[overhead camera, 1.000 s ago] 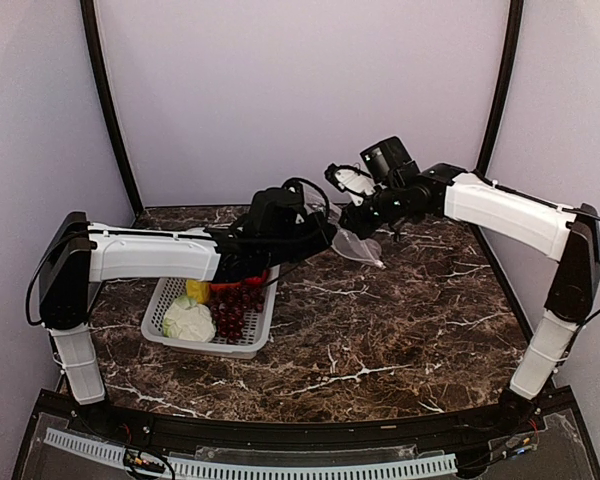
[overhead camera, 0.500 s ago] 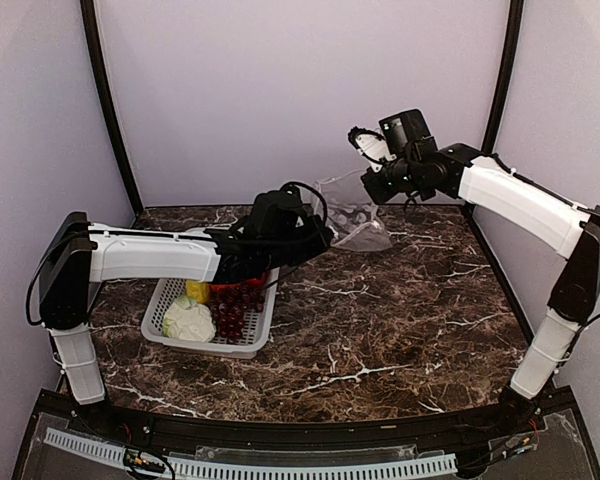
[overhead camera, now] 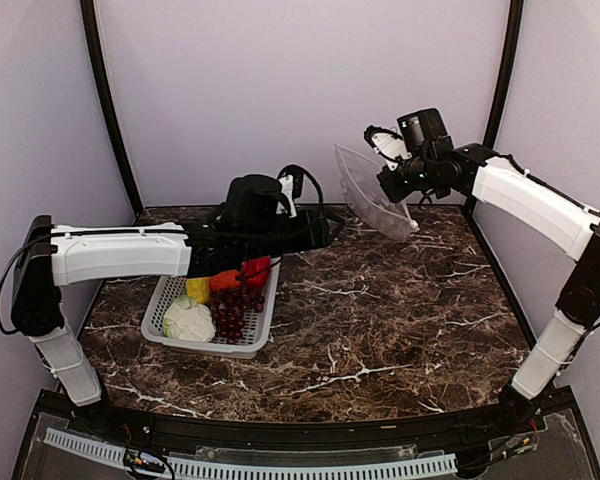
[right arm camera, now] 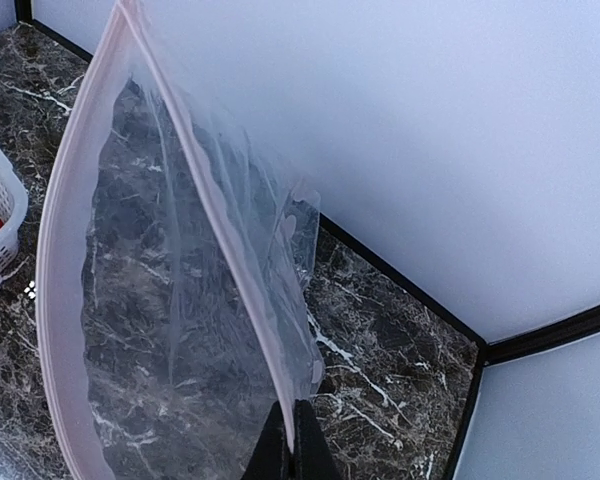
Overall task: Place the food in the zip-top bag and seal the zipper
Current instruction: Open the zipper food storage bag at the center of the board, then pick up the fake fruit from the bin.
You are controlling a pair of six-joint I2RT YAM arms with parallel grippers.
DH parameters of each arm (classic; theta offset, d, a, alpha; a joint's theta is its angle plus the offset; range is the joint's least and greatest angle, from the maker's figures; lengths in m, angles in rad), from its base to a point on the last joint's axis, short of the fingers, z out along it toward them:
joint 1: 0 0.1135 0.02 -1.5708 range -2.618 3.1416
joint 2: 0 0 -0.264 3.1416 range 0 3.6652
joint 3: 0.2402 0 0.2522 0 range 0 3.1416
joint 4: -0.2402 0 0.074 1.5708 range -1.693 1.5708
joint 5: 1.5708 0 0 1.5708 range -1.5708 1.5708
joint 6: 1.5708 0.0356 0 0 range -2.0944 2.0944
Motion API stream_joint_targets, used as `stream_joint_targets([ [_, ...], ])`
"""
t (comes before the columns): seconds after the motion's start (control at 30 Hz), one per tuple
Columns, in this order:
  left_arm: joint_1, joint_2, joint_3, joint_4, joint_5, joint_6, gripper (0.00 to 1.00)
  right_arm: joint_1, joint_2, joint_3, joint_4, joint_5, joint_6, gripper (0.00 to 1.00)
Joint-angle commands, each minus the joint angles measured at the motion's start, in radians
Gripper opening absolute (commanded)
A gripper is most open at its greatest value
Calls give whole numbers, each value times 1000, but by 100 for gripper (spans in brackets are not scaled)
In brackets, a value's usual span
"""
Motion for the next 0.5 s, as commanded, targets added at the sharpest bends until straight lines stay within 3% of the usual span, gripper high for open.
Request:
stream_joint_targets([
  [0.0, 3, -243, -78, -266, -101, 119, 71, -23, -38, -25, -8, -48, -10, 0],
  [0.17, 4, -390, -121, -660, -292, 184, 82, -39, -85, -98, -5, -254, 19, 0],
  [0.27, 10, -415, -143, -811, -323, 207, 85, -39, -104, -161, -1, -412, 46, 0],
  [0.47, 129, -323, -143, -985, -138, 272, 83, -38, -126, -225, 20, -530, 39, 0],
])
